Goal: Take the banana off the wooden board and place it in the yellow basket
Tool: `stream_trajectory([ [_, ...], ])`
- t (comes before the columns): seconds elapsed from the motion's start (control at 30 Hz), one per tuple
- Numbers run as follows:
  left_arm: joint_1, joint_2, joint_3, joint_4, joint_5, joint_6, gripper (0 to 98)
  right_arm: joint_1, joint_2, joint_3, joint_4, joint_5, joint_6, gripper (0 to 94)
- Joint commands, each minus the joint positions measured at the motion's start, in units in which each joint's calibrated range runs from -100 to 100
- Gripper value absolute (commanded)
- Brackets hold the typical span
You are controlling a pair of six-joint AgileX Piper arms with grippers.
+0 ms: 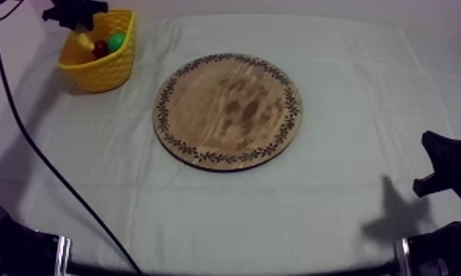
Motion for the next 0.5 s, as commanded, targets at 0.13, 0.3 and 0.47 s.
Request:
stream_trajectory([
  [0.13, -0.21, -0.07, 0.13, 0.03, -0.12, 0.18, 47.5, 0.0, 0.0, -0.03, -0.03, -0.01, -0.01, 0.3],
  [0.3, -0.32, -0.56, 0.49, 0.25, 0.13, -0.52, 68.4, 0.0, 0.0, -0.03, -0.03, -0.01, -0.01, 0.3],
  [0.47, -0.49, -1.15, 0.44, 0.83, 0.17, -1.19, 74.1, 0.0, 0.0, -0.03, -0.03, -0.01, -0.01, 0.3],
])
